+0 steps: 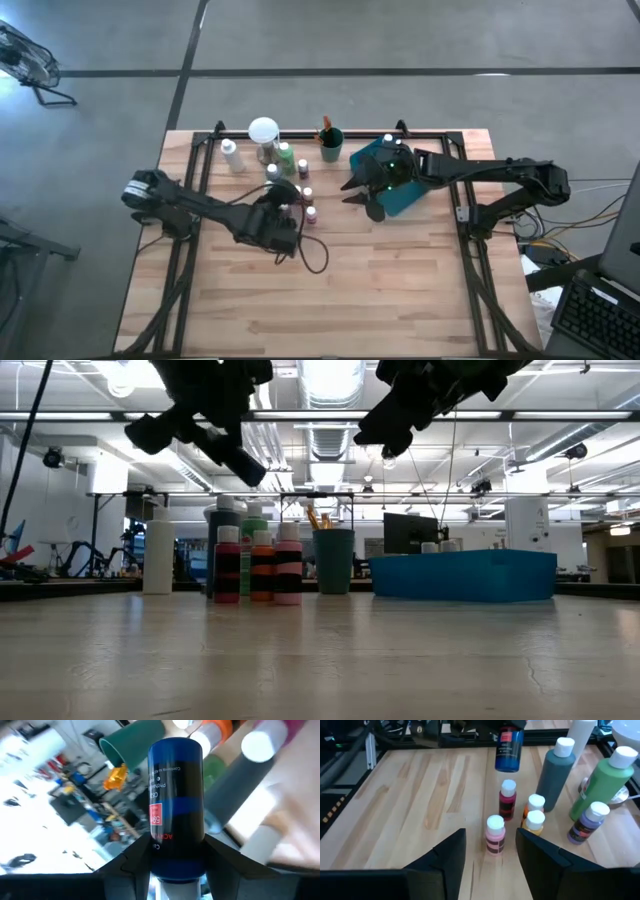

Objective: Pick & Place Paint Supplies
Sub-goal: Put the small blue paint bottle into the blue bin

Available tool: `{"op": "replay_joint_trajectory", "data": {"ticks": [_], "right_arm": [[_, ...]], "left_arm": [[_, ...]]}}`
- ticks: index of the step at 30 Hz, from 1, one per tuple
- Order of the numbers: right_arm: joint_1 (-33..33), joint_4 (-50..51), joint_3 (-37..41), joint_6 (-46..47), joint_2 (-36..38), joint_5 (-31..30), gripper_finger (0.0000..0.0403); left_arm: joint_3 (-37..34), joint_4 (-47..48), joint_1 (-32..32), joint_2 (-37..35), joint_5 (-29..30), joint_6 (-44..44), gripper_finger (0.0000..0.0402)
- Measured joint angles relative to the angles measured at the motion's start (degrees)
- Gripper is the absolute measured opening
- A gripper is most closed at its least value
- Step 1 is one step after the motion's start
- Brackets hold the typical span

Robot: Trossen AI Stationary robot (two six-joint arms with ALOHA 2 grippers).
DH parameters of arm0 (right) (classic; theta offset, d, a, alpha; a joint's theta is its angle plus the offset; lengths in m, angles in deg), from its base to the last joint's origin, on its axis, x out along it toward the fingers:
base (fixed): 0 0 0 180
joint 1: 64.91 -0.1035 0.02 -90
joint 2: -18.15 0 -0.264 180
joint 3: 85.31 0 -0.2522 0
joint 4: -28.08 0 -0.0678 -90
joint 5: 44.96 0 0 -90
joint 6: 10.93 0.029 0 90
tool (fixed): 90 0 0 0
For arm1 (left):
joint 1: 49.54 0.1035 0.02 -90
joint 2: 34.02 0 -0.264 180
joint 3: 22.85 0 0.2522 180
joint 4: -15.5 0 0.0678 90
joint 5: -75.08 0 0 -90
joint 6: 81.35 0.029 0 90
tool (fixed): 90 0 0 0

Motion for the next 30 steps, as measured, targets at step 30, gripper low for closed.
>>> {"op": "replay_joint_trajectory", "data": {"ticks": [30], "right_arm": [[9.3,9.26,-5.81,-4.95,5.31,9.67,0.0171]], "left_arm": [[-7.64,-76.17,-4.5,-5.04,-8.1,51.59,0.0149]]}}
